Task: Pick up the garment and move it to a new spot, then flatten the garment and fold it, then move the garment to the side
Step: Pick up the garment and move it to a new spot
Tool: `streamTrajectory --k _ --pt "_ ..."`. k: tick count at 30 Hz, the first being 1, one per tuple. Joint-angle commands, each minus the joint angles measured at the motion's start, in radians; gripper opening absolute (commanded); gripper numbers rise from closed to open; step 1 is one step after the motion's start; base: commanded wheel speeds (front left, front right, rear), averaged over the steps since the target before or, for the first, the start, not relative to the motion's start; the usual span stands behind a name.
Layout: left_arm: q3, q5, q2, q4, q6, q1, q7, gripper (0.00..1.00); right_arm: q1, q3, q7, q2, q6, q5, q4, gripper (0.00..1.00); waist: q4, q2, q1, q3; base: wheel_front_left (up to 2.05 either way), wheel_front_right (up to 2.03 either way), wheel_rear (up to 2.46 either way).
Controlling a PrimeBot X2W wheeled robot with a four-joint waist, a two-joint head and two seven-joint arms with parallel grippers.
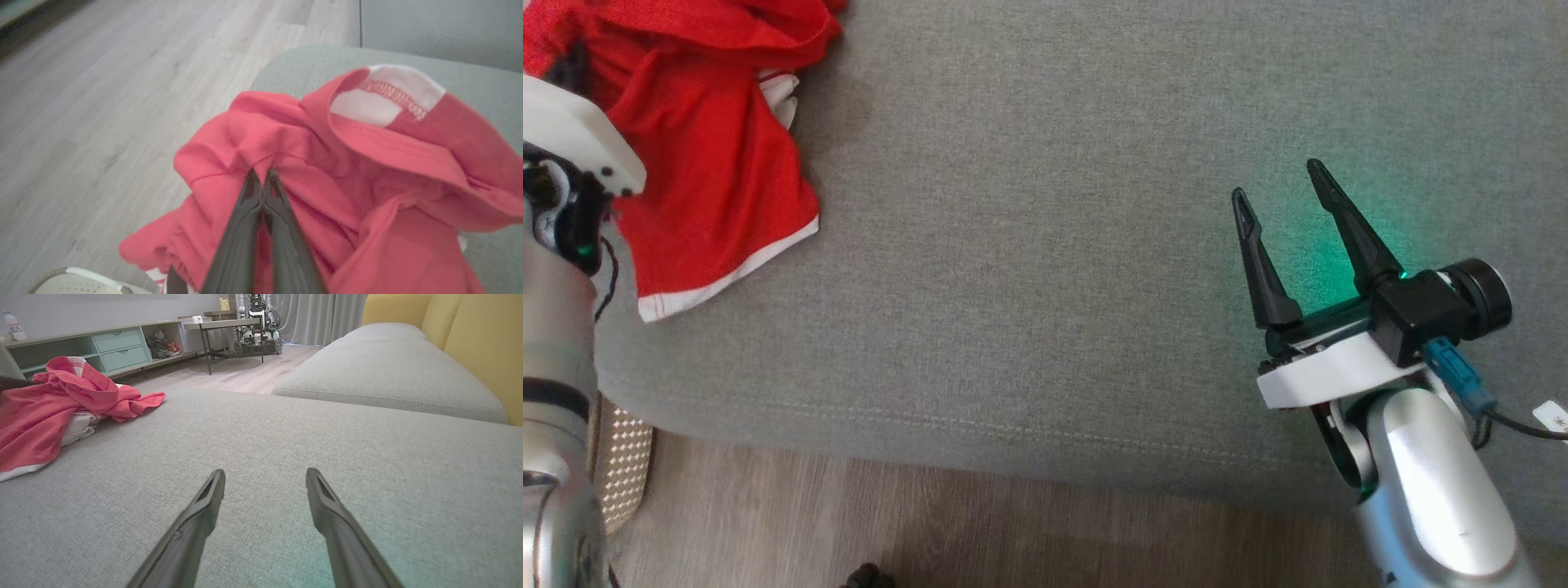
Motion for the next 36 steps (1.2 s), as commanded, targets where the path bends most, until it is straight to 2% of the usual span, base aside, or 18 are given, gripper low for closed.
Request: streamTrajectory --k 1,4,7,18,27,36 --pt "0.016 0.008 0.076 -0.024 0.013 -0.039 -0.041 0.00 -0.009 0.021 -0.006 0.010 0.000 -0.010 -0.033 1.00 0.004 0.0001 -0.0001 -0.008 0.00 0.00 0.00" --pt "0.016 0.015 0.084 -0.036 0.041 -0.053 -0.131 0.00 -0.005 0.025 -0.006 0.011 0.000 -0.006 -0.023 1.00 0.010 0.0001 -0.0001 -0.033 0.00 0.00 0.00" --pt "0.009 0.024 0.083 -0.066 0.048 -0.062 -0.182 0.00 0.000 0.032 -0.006 0.013 0.000 0.005 -0.011 1.00 0.014 0.0001 -0.0001 -0.073 0.00 0.00 0.00" --pt "-0.062 0.054 0.040 -0.298 0.020 -0.044 -0.204 0.00 0.023 0.044 -0.006 0.016 0.000 0.094 0.012 1.00 -0.006 0.0001 -0.0001 -0.214 0.00 0.00 0.00" --pt "-0.136 0.015 -0.028 -0.577 0.002 -0.019 -0.091 0.00 0.030 0.051 -0.006 0.016 0.000 0.157 0.006 1.00 -0.089 0.0001 -0.0001 -0.258 0.00 0.00 0.00" --pt "-0.221 -0.036 -0.139 -0.820 0.003 0.016 0.056 0.00 0.001 0.035 -0.006 0.016 0.000 0.211 -0.041 1.00 -0.248 0.0001 -0.0001 -0.236 0.00 0.00 0.00"
